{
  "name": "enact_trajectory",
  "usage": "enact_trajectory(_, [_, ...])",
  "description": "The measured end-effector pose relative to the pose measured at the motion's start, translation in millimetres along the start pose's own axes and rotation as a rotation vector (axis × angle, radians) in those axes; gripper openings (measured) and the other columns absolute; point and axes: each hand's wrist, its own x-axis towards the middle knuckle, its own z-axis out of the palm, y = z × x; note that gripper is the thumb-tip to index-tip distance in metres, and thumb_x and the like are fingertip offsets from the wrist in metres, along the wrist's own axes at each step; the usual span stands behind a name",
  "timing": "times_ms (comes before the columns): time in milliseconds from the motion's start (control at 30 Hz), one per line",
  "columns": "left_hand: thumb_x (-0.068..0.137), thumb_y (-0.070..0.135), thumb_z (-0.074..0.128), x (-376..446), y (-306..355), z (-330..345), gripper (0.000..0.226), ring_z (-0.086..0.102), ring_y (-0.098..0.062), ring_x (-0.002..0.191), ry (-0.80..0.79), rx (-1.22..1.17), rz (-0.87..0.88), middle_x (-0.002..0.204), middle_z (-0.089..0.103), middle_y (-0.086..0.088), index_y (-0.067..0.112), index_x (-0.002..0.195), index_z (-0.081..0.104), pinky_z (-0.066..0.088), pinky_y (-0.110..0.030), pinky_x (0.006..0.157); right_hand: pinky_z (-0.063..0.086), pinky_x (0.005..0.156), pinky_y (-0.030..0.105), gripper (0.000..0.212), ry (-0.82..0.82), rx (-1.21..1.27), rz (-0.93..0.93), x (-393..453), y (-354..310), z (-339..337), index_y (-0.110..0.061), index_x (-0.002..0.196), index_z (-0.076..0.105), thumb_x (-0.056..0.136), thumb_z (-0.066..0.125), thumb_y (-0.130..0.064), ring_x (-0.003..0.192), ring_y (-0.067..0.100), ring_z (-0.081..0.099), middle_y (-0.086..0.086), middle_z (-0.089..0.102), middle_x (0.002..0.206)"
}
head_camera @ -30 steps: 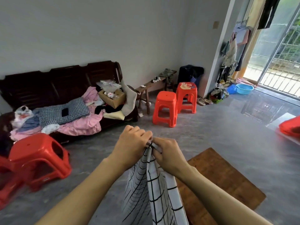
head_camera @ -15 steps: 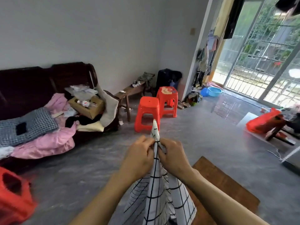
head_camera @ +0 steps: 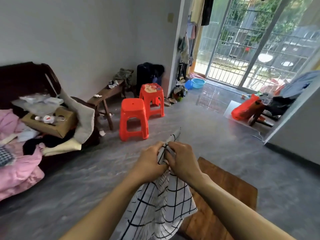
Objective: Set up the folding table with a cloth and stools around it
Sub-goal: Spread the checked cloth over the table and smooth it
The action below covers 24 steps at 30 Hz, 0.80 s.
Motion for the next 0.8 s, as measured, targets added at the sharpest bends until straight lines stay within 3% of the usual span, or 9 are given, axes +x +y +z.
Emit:
enact_trajectory(67, [0.080,0.014,0.059,24.6,-6.5,8.3,0.046,0.062,-0.016,0.105,0.067,0.095,0.032,0.114,0.067,0.002,0.026,0.124,0.058,0.050,-0.035,0.090,0.035,0.053,0.028,0.019,0.011,0.007,0.004,13.5,16.9,1.5,-0.014,0.068,0.051,0.085,0.059,-0.012,0.058,0.014,0.046,-0.004,0.049,0.063])
enact_trajectory(167, [0.084,0.016,0.057,63.9,-10.5,9.1,0.032,0.064,-0.019,0.094,0.167,0.212,-0.008,0.099,0.071,0.000,0.022,0.115,0.061,0.049,-0.029,0.077,0.033,0.052,0.029,0.024,0.047,0.006,0.036,37.6,53.6,-3.2,-0.017,0.067,0.046,0.087,0.058,-0.012,0.056,0.013,0.044,-0.008,0.045,0.061])
enact_trajectory(333, [0.080,0.007,0.060,150.3,-16.3,-20.6,0.009,0.064,-0.026,0.076,0.134,0.496,0.006,0.071,0.062,0.000,0.015,0.080,0.058,0.040,-0.029,0.061,0.034,0.052,0.033,0.023,0.146,-0.055,0.148,79.7,136.4,-32.3,-0.011,0.067,0.053,0.088,0.061,-0.013,0.053,0.016,0.045,0.001,0.053,0.060])
enact_trajectory(400, [0.082,0.008,0.058,185.3,-15.1,-30.2,0.018,0.062,-0.032,0.075,0.113,0.606,0.062,0.069,0.059,-0.003,0.018,0.072,0.048,0.037,-0.032,0.059,0.035,0.052,0.034,0.022,0.190,-0.115,0.188,93.8,170.9,-48.5,-0.011,0.067,0.052,0.088,0.059,-0.017,0.054,0.021,0.048,0.003,0.054,0.060])
enact_trajectory(467, [0.086,0.009,0.057,217.2,-13.7,-36.0,0.018,0.060,-0.036,0.079,0.082,0.690,0.134,0.075,0.059,-0.009,0.020,0.074,0.048,0.039,-0.035,0.061,0.040,0.052,0.035,0.021,0.208,-0.156,0.217,105.8,200.9,-63.8,-0.014,0.068,0.051,0.087,0.054,-0.022,0.057,0.025,0.053,0.002,0.054,0.061])
enact_trajectory(600, [0.086,0.018,0.055,271.5,0.8,-36.7,0.005,0.056,-0.029,0.077,0.040,0.795,0.240,0.078,0.047,0.001,0.019,0.083,0.052,0.038,-0.033,0.061,0.044,0.057,0.034,0.011,0.221,-0.227,0.271,124.3,245.9,-89.9,-0.018,0.079,0.062,0.088,0.058,-0.021,0.066,0.025,0.059,0.000,0.062,0.071])
enact_trajectory(800, [0.079,0.014,0.062,350.8,23.0,-20.1,0.025,0.056,-0.031,0.069,0.045,0.800,0.413,0.079,0.047,0.002,0.025,0.079,0.040,0.046,-0.039,0.058,0.046,0.058,0.035,0.007,0.301,-0.285,0.316,150.2,295.3,-115.2,-0.018,0.082,0.064,0.088,0.062,-0.019,0.067,0.026,0.060,0.000,0.064,0.075])
